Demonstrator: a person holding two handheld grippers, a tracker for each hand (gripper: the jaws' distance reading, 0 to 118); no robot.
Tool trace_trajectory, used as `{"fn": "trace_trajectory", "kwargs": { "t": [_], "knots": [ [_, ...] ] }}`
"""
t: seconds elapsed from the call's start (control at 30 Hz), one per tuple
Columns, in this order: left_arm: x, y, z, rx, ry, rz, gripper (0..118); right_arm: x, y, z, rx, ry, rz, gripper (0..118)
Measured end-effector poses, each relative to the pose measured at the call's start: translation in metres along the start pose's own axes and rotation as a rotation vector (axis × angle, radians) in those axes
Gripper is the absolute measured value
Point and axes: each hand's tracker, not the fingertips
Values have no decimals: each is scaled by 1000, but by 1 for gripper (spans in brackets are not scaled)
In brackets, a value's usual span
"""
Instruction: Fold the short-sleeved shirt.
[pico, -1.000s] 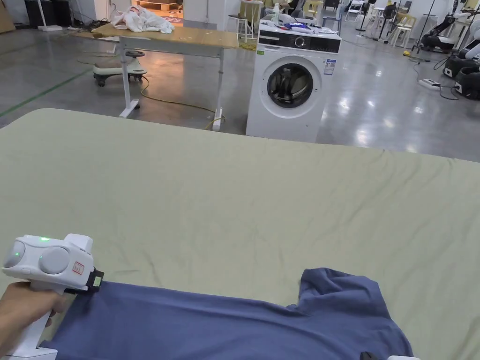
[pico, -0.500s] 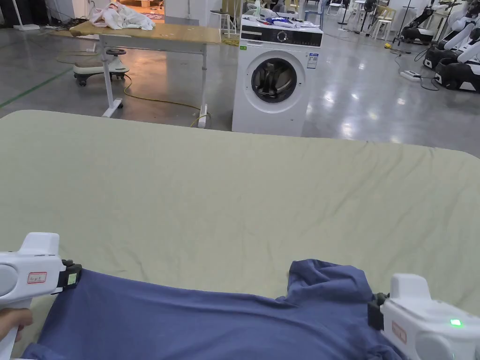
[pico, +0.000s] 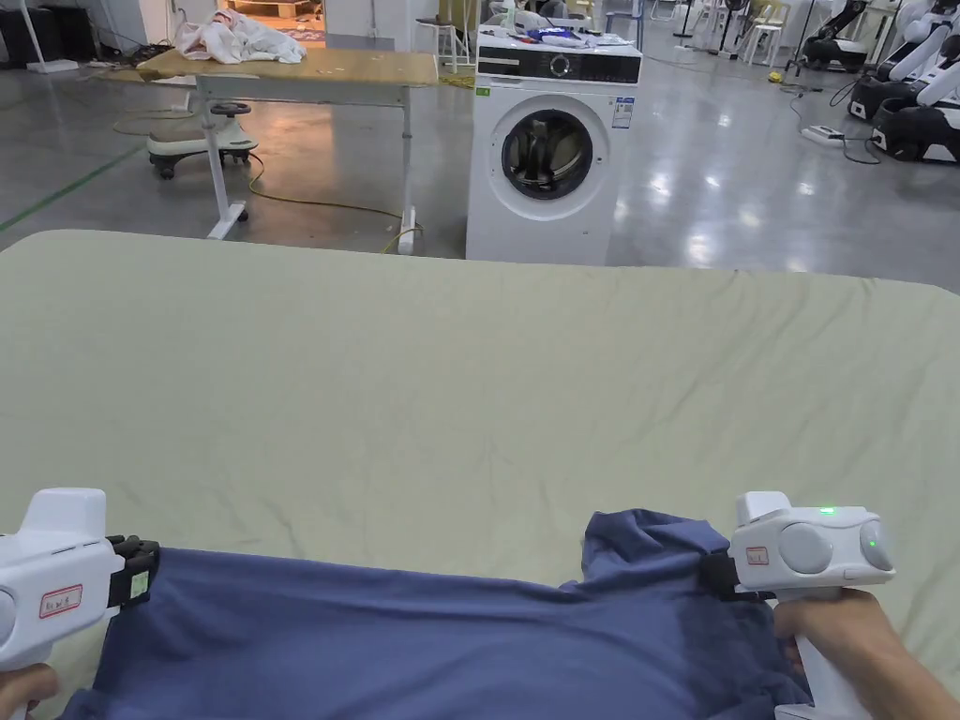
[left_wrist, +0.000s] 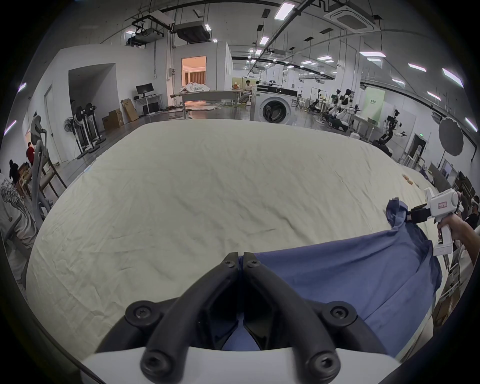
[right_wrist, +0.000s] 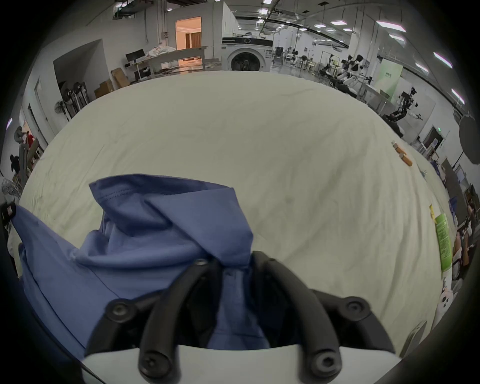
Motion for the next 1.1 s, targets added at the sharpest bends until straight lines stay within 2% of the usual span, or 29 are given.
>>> {"fn": "trace_trajectory", "kwargs": {
  "t": [0.07, 0.2, 0.33, 0.57, 0.8, 1.1],
  "knots": [
    [-1, -1, 0, -3, 7, -8, 0, -3, -2, 1, 8, 11, -28, 5],
    [-4, -3, 0, -3, 7, 2, 0, -3, -4, -1, 16, 22, -30, 3],
    [-7, -4, 2, 14, 1, 25, 0, 4, -11, 19, 89, 39, -87, 2],
    [-15, -5, 28, 61, -17, 48, 0, 5, -35, 97, 227, 26, -49, 2],
    [-31, -16, 66, 106, -53, 47, 0, 9, -70, 175, 313, 29, -48, 2],
    [-30, -71, 127, 136, -72, 56, 0, -2, -149, 231, 279, 12, 1, 3]
  ]
}}
